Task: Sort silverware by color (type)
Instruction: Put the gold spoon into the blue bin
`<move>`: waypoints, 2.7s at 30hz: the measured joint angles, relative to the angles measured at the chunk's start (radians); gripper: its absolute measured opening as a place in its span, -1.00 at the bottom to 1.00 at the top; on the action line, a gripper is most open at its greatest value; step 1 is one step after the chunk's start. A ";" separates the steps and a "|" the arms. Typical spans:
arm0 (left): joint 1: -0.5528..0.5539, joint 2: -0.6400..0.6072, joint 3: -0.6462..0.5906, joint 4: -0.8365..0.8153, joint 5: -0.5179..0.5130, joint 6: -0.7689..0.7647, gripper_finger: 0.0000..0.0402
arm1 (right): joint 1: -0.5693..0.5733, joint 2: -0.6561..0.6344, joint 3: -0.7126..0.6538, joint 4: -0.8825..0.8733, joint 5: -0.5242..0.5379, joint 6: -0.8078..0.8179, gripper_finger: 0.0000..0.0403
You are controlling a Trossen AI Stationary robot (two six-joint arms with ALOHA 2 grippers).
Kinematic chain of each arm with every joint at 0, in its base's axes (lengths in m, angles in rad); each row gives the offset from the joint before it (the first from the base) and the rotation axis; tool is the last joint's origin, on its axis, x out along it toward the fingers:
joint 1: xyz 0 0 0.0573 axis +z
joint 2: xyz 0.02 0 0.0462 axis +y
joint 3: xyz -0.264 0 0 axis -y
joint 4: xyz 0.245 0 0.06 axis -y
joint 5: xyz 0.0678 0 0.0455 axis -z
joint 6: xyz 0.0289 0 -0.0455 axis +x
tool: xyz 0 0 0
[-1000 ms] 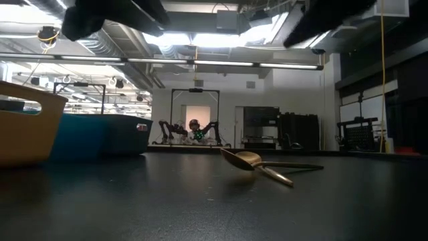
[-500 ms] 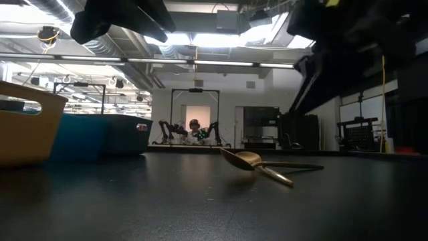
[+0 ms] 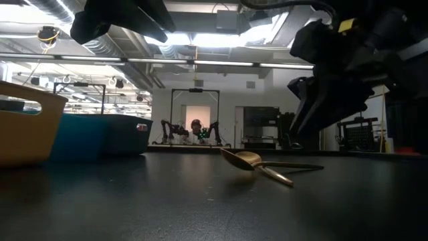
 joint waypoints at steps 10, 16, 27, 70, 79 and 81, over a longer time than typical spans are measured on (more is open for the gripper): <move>0.000 0.000 0.000 -0.004 -0.004 0.000 -0.65 | 0.003 0.079 -0.027 0.109 -0.025 -0.098 -0.56; 0.000 0.000 0.000 -0.007 -0.004 0.000 -0.65 | -0.005 0.160 -0.026 0.153 -0.010 -0.118 -0.56; 0.000 0.000 0.000 -0.008 -0.005 0.025 -0.65 | -0.012 0.201 -0.023 0.172 -0.035 -0.115 -0.79; -0.003 0.000 0.000 0.102 0.202 0.470 -0.65 | -0.010 0.207 0.554 -0.419 -0.079 -0.003 -1.00; 0.041 0.000 0.000 0.107 0.185 0.471 -0.65 | -0.010 0.206 0.646 -0.418 -0.131 0.006 -1.00; 0.053 0.000 0.000 0.108 0.173 0.473 -0.65 | -0.010 0.206 0.646 -0.421 -0.131 0.006 -1.00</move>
